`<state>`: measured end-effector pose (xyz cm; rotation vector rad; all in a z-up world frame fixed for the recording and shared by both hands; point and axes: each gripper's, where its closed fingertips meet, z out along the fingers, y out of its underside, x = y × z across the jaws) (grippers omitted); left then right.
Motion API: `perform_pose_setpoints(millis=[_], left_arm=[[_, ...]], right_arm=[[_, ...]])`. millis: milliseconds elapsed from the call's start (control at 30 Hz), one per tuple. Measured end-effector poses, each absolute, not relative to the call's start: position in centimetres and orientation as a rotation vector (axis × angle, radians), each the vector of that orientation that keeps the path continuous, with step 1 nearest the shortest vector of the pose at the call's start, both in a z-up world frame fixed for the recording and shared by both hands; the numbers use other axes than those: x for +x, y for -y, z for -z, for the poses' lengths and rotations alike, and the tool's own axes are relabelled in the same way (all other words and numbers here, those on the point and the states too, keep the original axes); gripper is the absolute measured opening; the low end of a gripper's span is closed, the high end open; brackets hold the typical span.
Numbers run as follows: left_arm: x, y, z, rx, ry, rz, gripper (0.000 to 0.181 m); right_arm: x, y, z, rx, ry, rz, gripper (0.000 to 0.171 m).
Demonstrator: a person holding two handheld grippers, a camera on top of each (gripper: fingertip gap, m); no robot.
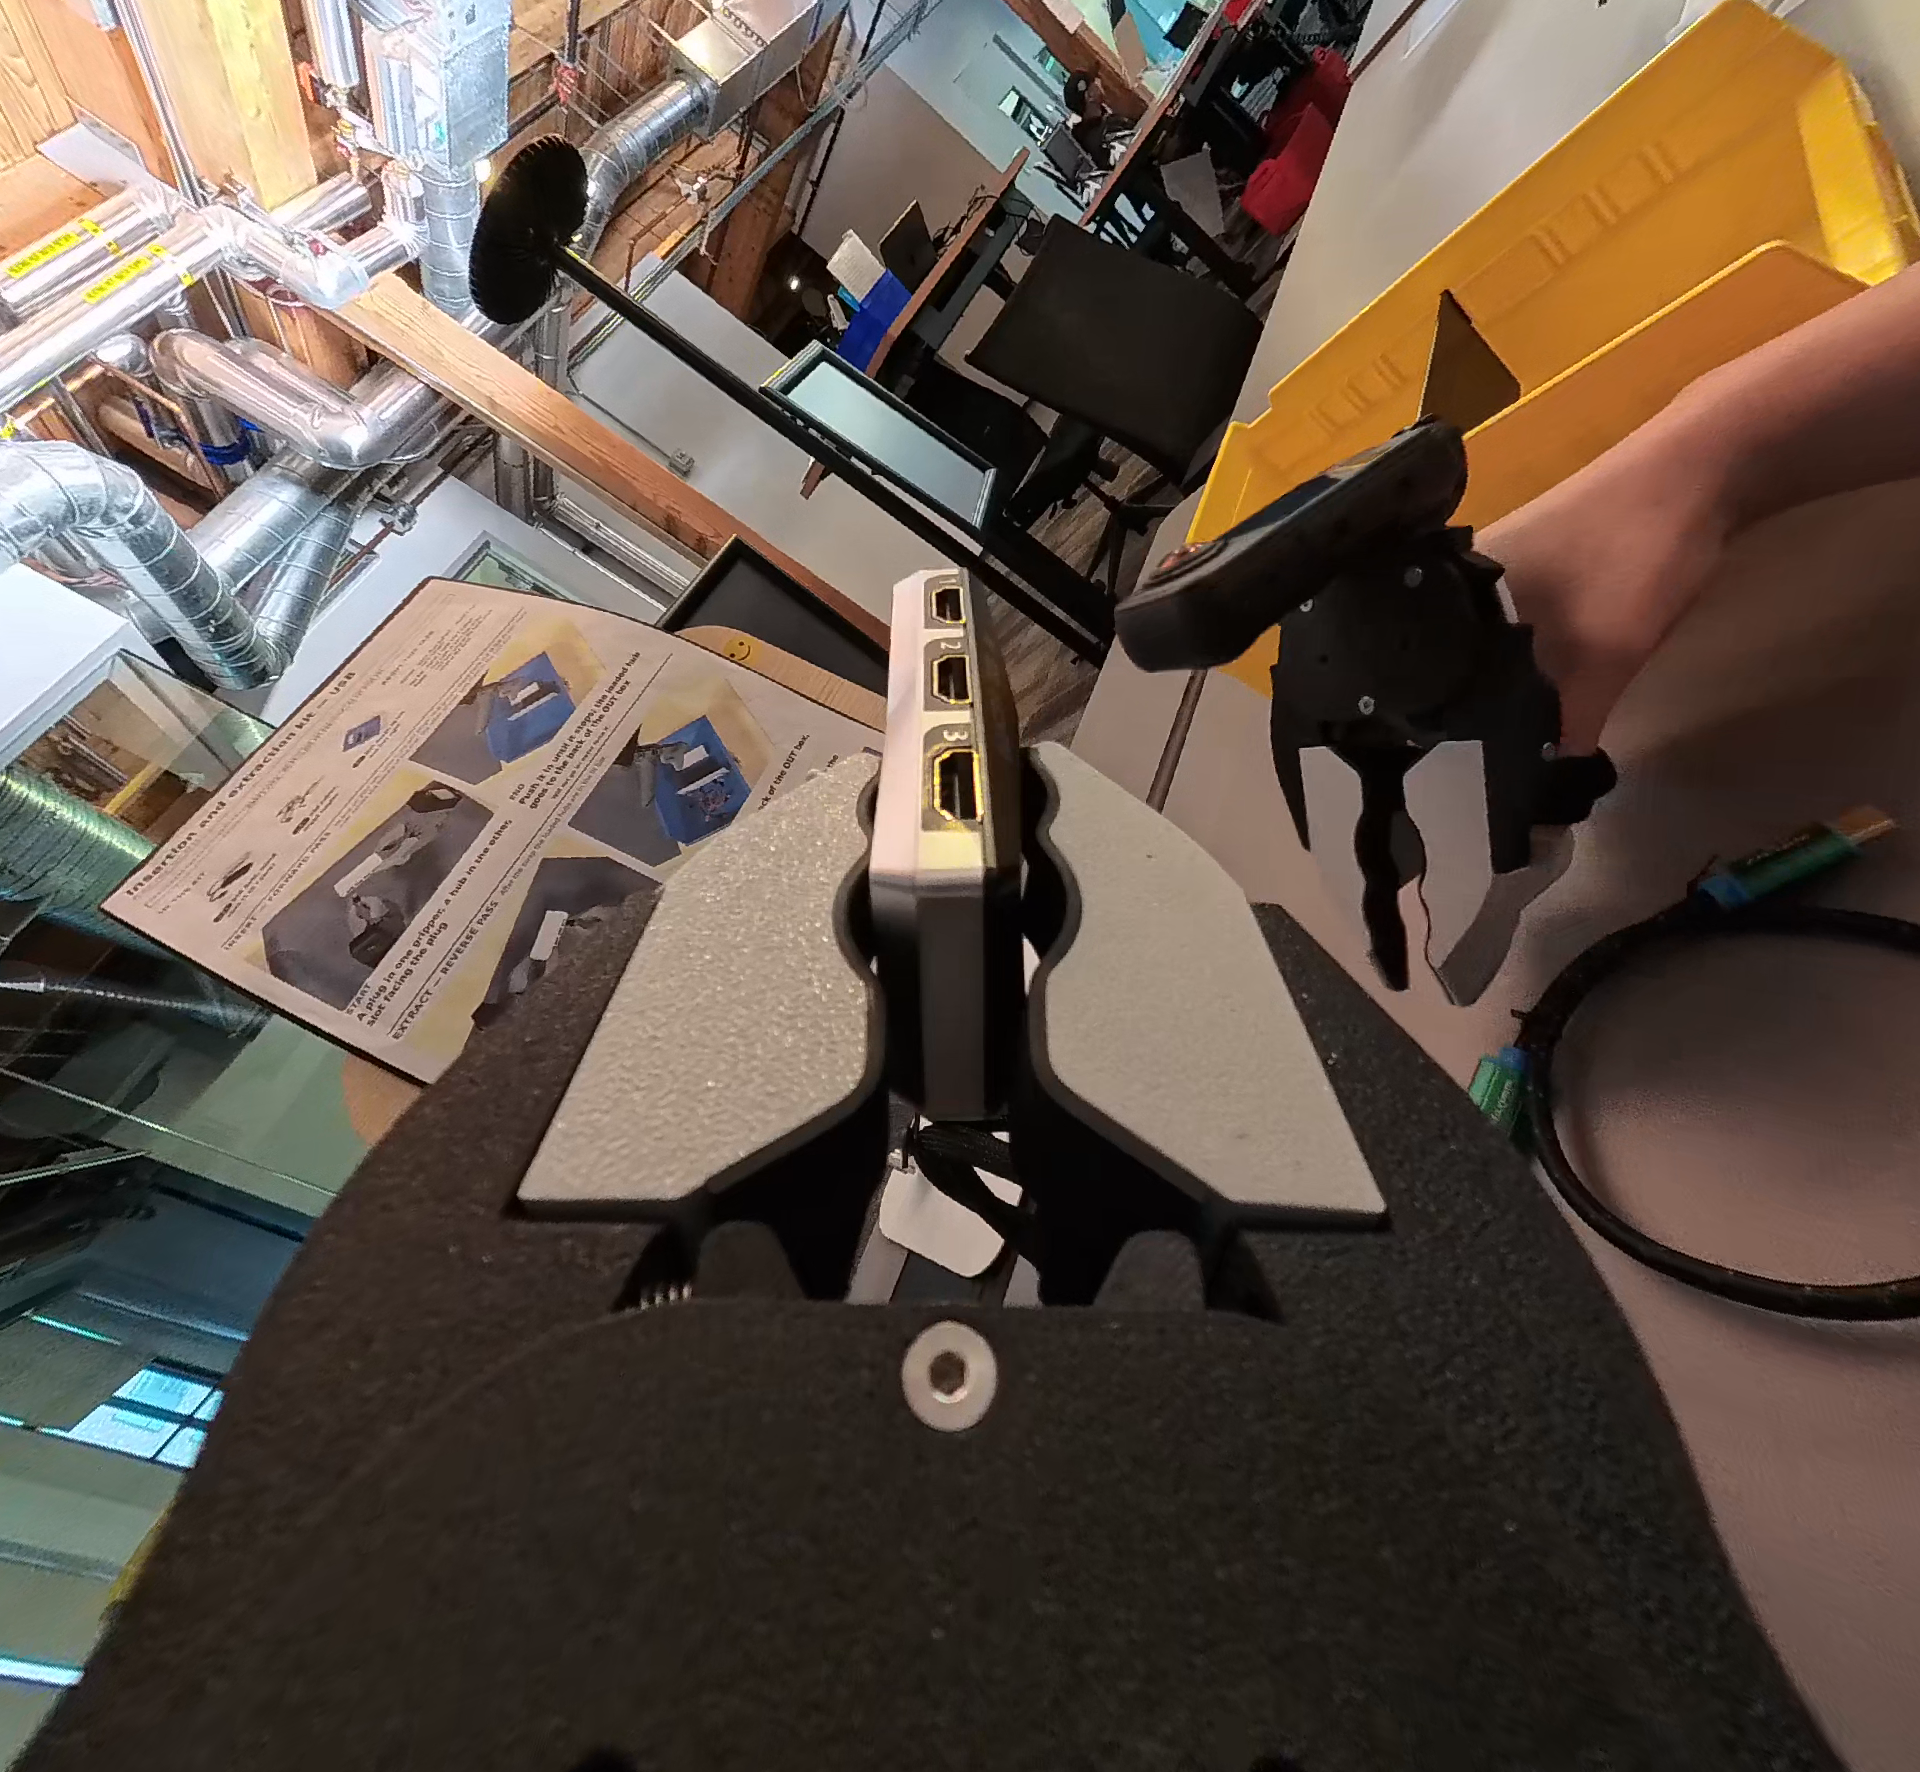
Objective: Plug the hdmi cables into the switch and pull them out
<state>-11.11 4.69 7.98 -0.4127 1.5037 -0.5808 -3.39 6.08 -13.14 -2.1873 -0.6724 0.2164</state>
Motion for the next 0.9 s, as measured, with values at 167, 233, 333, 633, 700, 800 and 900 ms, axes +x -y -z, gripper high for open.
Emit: perform_pose_setpoints(millis=[167, 233, 333, 633, 700, 800, 900], left_arm=[[-11.1, -4.6, -8.0, -0.411, -1.505, 0.578, 0.024], [-11.1, -4.7, -7.9, -0.413, -1.506, 0.577, 0.023], [-11.1, -4.7, -8.0, -0.411, -1.506, 0.577, 0.023], [-11.0, -4.9, -7.7, -0.42, -1.513, 0.573, 0.023], [-10.9, -4.9, -7.6, -0.421, -1.516, 0.569, 0.023], [-10.8, -4.9, -7.5, -0.422, -1.519, 0.564, 0.023], [-10.8, -5.0, -7.3, -0.428, -1.521, 0.558, 0.023]], right_arm=[[-4.8, -5.6, 14.8, -2.261, 0.737, -0.277, 0.018], [-5.0, -5.7, 14.9, -2.279, 0.728, -0.283, 0.018], [-5.3, -5.6, 14.5, -2.278, 0.73, -0.299, 0.018], [-6.1, -5.0, 15.7, -2.279, 0.945, -0.09, 0.025], [-5.9, -5.1, 15.9, -2.282, 0.951, -0.062, 0.021], [-6.1, -5.2, 16.0, -2.284, 0.923, -0.11, 0.02], [-6.1, -5.2, 16.1, -2.29, 0.867, -0.167, 0.02]])
